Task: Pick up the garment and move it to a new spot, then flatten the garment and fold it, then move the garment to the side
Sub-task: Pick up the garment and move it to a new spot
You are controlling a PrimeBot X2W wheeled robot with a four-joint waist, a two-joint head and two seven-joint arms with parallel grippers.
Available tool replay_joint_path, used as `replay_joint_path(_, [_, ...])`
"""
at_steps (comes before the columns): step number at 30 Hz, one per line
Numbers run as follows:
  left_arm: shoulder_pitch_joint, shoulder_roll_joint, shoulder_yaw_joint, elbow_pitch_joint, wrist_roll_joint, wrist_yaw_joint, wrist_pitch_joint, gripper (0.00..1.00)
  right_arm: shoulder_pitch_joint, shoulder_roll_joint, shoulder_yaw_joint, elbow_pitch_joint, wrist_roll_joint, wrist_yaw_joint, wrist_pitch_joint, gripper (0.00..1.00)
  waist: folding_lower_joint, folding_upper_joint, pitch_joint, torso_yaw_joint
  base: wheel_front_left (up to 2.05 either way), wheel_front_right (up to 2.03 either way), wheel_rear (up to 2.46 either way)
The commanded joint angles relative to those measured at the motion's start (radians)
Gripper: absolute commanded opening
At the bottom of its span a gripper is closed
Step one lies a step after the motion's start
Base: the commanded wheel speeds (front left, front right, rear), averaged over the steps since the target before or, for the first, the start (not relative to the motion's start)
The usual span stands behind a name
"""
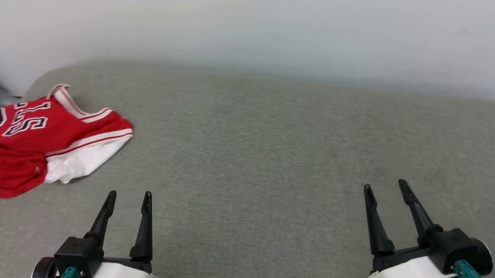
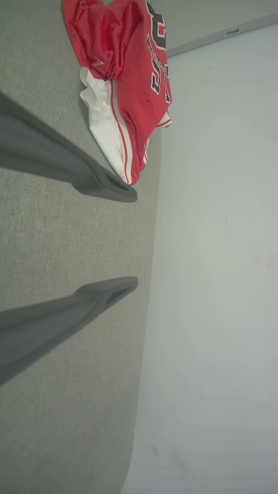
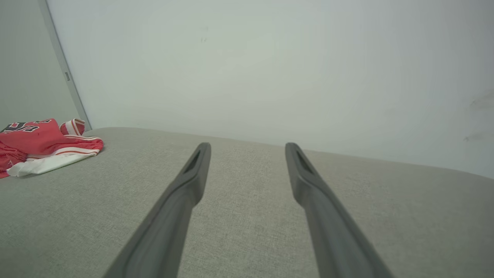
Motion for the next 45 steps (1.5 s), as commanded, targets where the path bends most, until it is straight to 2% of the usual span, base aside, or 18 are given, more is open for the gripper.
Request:
replay_joint_path(1, [0.006, -0.002, 0.004, 0.0, 0.006, 0.002, -0.003, 1.0, 0.007, 0.002, 0.002, 0.0, 0.004, -0.001, -0.004, 1.0, 0.0, 0.0, -0.009, 0.024, 0.0, 0.0, 0.0])
replay_joint_path(23, [0.067, -0.002, 0.013, -0.018, 0.044, -0.007, -0.003, 1.0, 0.045, 0.002, 0.076, 0.039, 0.047, -0.001, -0.003, 1.0, 0.0, 0.0, -0.068, 0.287, 0.0, 0.0, 0.0])
replay_joint_path(28, [0.071, -0.002, 0.019, -0.032, 0.046, -0.006, -0.003, 1.0, 0.045, 0.002, 0.078, 0.037, 0.051, -0.001, -0.003, 1.0, 0.0, 0.0, -0.064, 0.302, 0.0, 0.0, 0.0])
replay_joint_path(36, [0.019, -0.002, 0.047, -0.038, 0.057, -0.013, -0.003, 1.0, 0.01, 0.002, 0.077, 0.037, 0.026, -0.001, -0.003, 1.0, 0.0, 0.0, -0.002, 0.274, 0.0, 0.0, 0.0])
replay_joint_path(41, [-0.09, 0.016, 0.114, -0.005, 0.049, -0.043, -0.003, 1.0, -0.035, 0.002, 0.058, 0.015, -0.009, -0.001, -0.003, 1.0, 0.0, 0.0, 0.107, 0.234, 0.0, 0.0, 0.0])
replay_joint_path(45, [-0.251, 0.083, 0.139, 0.089, 0.046, -0.062, -0.003, 1.0, -0.072, 0.002, 0.036, 0.003, -0.056, -0.001, -0.003, 1.0, 0.0, 0.0, 0.221, 0.208, 0.0, 0.0, 0.0])
